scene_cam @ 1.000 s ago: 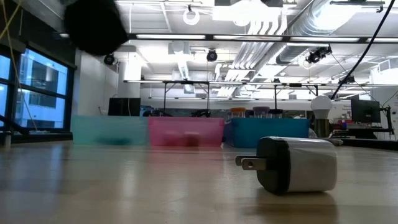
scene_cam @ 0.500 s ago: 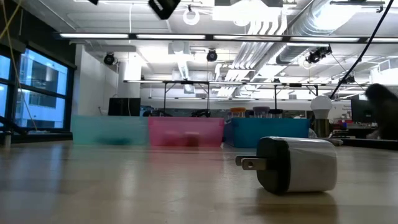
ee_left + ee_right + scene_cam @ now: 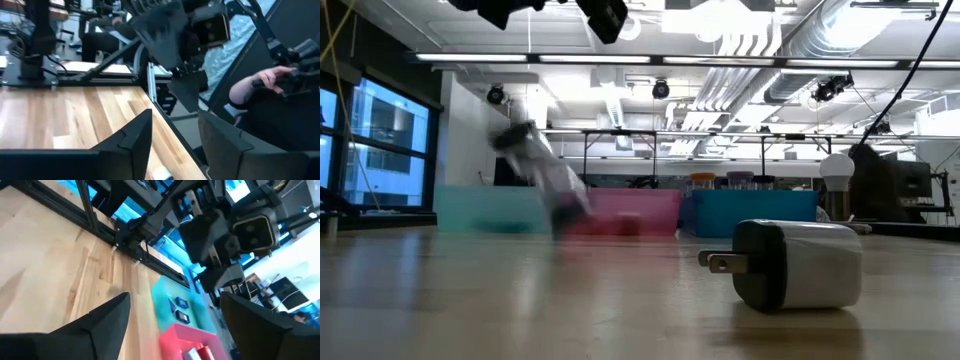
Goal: Pick & Place Office items
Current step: Put the blue hourglass into the blue bin
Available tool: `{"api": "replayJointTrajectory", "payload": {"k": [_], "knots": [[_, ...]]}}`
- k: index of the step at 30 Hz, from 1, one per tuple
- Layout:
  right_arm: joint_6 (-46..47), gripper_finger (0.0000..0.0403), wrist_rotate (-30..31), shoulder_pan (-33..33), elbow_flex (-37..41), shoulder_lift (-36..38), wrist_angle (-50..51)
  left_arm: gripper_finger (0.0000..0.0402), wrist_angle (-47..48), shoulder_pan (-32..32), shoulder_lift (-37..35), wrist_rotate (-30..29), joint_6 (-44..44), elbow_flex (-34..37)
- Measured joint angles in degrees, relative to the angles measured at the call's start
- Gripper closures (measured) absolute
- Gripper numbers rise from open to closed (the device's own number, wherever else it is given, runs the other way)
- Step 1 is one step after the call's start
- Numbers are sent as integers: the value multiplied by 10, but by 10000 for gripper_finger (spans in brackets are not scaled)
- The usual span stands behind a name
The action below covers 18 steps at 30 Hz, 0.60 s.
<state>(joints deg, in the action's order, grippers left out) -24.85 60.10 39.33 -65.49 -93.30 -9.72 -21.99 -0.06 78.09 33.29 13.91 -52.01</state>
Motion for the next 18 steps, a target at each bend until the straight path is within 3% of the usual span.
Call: {"api": "replayJointTrajectory", "payload": {"k": [9,18], "knots": [[-23,104,71,1,0,0,1,311,1,30,0,34,22,0],[12,104,98,-12,0,0,67,319,3,30,0,59,12,0]]}}
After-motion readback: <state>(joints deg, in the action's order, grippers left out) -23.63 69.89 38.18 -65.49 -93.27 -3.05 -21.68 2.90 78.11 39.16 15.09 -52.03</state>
